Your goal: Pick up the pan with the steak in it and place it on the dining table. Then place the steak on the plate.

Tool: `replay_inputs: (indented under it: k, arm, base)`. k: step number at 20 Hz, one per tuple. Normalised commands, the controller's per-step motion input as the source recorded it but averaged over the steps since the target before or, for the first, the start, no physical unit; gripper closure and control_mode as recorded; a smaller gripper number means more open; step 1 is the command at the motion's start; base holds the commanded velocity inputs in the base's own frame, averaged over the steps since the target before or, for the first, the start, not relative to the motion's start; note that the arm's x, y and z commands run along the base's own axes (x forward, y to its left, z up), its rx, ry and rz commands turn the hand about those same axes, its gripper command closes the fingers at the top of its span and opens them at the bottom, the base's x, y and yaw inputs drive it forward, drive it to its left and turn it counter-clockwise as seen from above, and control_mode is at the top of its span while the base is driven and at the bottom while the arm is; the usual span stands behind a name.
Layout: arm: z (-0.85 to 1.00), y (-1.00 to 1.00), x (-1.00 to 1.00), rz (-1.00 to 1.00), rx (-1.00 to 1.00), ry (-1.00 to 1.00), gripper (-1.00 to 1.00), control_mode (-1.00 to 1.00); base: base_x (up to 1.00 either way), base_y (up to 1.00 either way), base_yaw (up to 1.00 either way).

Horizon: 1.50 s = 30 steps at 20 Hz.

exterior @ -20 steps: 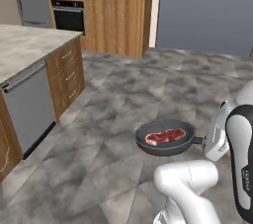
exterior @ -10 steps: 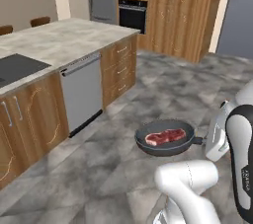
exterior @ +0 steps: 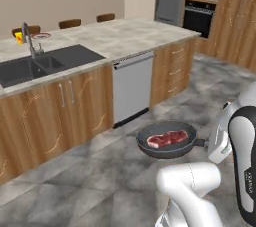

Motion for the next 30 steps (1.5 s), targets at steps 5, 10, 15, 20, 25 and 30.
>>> replay_inputs:
  k: [5, 10, 15, 20, 25, 30]
  arm:
    - [0.00, 0.00, 0.00, 0.00, 0.00, 0.00, 1.00, 1.00]
    - [0.00, 0.00, 0.00, 0.00, 0.00, 0.00, 1.00, 1.00]
    - [0.00, 0.00, 0.00, 0.00, 0.00, 0.00, 1.00, 1.00]
    - [0.00, 0.00, 0.00, 0.00, 0.00, 0.00, 1.00, 1.00]
    - [0.00, 0.00, 0.00, 0.00, 0.00, 0.00, 1.00, 1.00]
    - [0.00, 0.00, 0.00, 0.00, 0.00, 0.00, 1.00, 1.00]
  base:
    - [-0.03, 0.00, 0.50]
    - [-0.03, 0.00, 0.50]
    - [-0.05, 0.01, 0.49]
    - [-0.01, 0.00, 0.16]
    - [0.05, 0.05, 0.00]
    - [0.06, 0.61, 0.00]
